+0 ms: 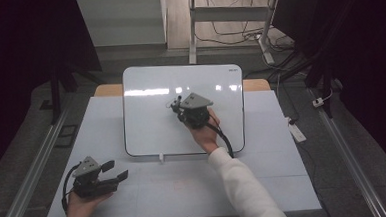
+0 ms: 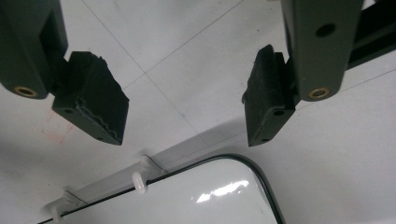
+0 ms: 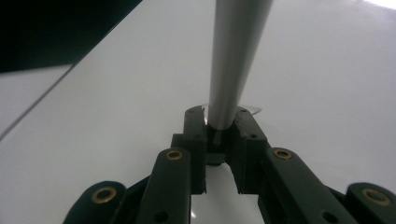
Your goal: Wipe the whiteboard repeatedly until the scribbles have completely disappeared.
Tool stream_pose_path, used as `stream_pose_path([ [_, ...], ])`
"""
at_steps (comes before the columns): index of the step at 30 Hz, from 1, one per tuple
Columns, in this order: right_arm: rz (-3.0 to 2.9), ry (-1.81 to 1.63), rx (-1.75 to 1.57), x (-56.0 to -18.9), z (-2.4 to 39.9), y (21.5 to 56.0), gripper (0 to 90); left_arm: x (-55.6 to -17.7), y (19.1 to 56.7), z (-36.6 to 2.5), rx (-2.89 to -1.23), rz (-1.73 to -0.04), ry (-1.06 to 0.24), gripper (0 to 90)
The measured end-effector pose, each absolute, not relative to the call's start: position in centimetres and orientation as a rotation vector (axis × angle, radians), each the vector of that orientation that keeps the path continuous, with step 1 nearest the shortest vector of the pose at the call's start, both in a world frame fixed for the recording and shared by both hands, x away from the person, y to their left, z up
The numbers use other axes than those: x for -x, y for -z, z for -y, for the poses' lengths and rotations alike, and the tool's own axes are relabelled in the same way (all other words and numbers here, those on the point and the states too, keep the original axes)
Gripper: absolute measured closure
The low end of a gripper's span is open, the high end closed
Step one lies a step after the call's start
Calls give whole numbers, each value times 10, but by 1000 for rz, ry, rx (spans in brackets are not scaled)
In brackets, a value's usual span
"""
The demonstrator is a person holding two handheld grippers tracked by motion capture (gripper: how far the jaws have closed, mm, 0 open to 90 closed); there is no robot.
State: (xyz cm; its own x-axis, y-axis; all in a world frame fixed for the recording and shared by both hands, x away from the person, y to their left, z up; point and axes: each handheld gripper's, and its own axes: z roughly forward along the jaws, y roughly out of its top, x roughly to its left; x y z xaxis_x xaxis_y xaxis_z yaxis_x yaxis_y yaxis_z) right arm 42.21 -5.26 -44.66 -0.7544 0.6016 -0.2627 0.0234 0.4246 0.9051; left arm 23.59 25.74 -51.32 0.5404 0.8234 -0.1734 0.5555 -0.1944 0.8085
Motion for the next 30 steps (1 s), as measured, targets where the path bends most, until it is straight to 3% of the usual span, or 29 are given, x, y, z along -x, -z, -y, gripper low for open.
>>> stream_pose_path([
  [5,-2011,-1378,-647,-432,68,440,774,-234,512,-256,-1878,-1125,-381,313],
  [19,-2056,-1295,-531,-418,58,449,774,-236,513,-255,-1882,-1126,-374,313],
  [24,-1949,-1381,-688,-438,68,435,773,-234,512,-255,-1878,-1124,-379,313],
  [30,-2042,-1353,-540,-426,32,447,774,-234,512,-255,-1880,-1123,-376,312],
])
